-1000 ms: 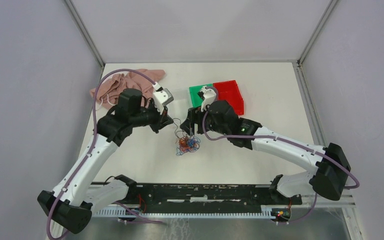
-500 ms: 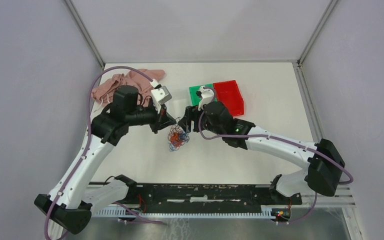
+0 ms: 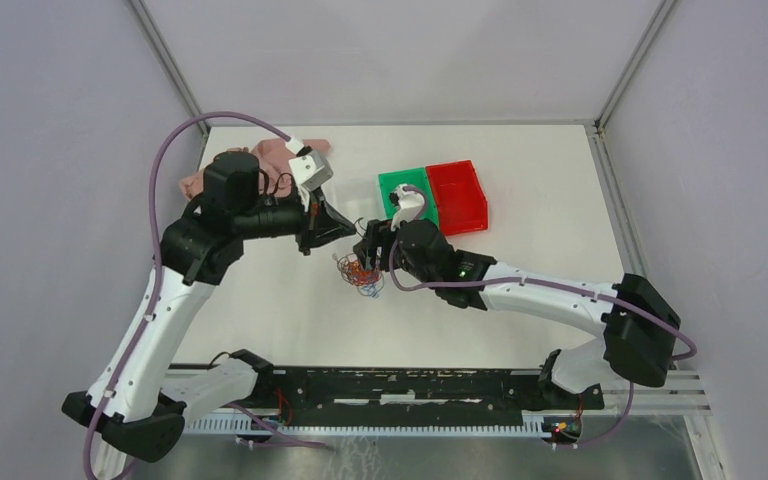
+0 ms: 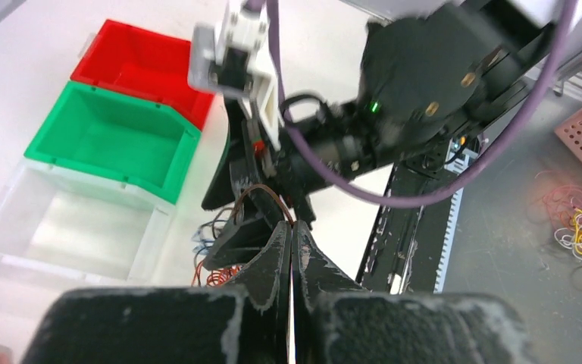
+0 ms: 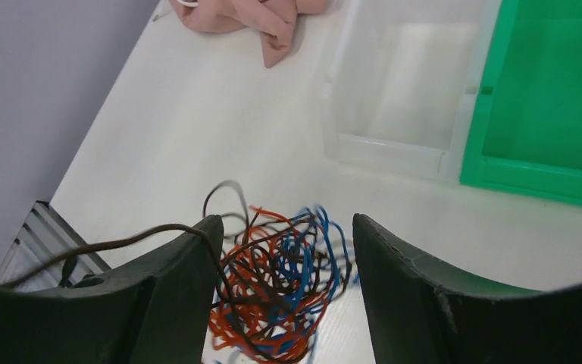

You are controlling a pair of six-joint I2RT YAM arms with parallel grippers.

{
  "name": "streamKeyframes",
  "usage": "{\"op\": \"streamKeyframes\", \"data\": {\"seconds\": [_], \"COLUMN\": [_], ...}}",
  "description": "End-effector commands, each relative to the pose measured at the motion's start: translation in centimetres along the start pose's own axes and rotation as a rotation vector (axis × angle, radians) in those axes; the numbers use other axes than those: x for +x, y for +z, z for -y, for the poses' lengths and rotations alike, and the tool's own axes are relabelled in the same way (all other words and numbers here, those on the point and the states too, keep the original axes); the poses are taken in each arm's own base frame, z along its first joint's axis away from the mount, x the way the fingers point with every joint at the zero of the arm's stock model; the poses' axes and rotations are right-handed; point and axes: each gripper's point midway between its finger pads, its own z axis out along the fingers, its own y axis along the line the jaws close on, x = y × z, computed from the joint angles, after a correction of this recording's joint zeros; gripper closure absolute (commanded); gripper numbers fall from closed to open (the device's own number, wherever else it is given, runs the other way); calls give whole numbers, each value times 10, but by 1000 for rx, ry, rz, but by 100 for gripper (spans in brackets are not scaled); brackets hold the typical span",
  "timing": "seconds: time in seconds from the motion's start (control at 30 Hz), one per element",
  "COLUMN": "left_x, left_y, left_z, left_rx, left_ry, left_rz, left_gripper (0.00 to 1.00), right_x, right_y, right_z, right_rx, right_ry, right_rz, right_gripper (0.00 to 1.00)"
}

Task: Untangle the cables

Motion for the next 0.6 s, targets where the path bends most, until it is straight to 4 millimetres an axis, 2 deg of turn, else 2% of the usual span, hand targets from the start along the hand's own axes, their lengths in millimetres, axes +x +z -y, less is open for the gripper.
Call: {"op": "streamKeyframes", "data": {"seconds": [0.0,0.23,0.57], "left_x": [-38,-70,-110], "left_y": [-7,-16,-36], "left_z": [16,25,31], "left_rx": [56,69,27], "left_ry": [7,38,156], "left_rz": [79,136,225], "left_gripper": [97,97,97], "right_x": [19,54,91], "right_y": [8,10,4], "right_z": [18,46,81], "right_rx": [84,164,258], "right_ry": [25,27,25], "right_rz": [11,-40,-91], "right_gripper": [31,32,33]}}
